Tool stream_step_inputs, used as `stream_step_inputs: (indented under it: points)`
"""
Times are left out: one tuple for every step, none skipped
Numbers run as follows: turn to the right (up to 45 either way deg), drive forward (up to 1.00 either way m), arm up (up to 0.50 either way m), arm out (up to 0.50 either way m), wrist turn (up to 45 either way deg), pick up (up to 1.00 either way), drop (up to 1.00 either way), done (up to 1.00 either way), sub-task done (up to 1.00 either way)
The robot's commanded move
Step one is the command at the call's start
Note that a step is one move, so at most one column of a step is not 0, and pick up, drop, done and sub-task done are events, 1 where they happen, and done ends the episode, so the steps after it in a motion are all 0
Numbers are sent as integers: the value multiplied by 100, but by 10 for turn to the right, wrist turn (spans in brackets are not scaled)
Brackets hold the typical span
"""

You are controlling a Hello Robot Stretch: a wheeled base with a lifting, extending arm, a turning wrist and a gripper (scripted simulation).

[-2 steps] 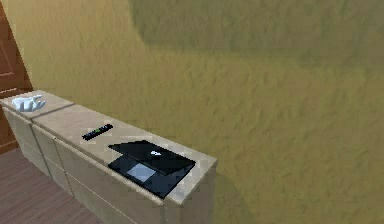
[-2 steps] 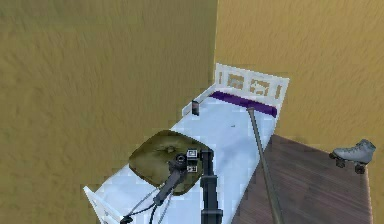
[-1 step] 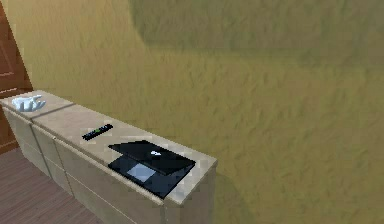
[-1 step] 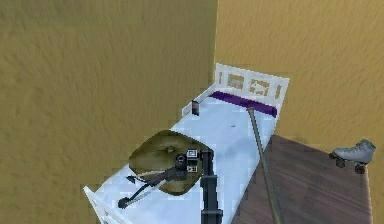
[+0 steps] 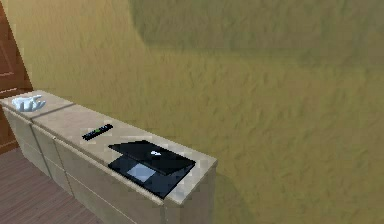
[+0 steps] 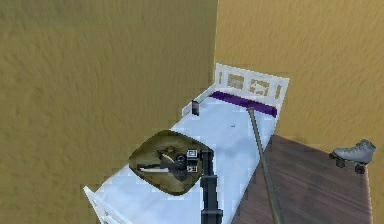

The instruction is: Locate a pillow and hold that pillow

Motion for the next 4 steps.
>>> stream_step_inputs:
  points:
    - [0,0,0,0,360,0,0,0,0]
    - [0,0,-30,0,0,0,0,0,0]
    - [0,0,0,0,0,100,0,0,0]
    - [0,0,10,0,0,0,0,0,0]
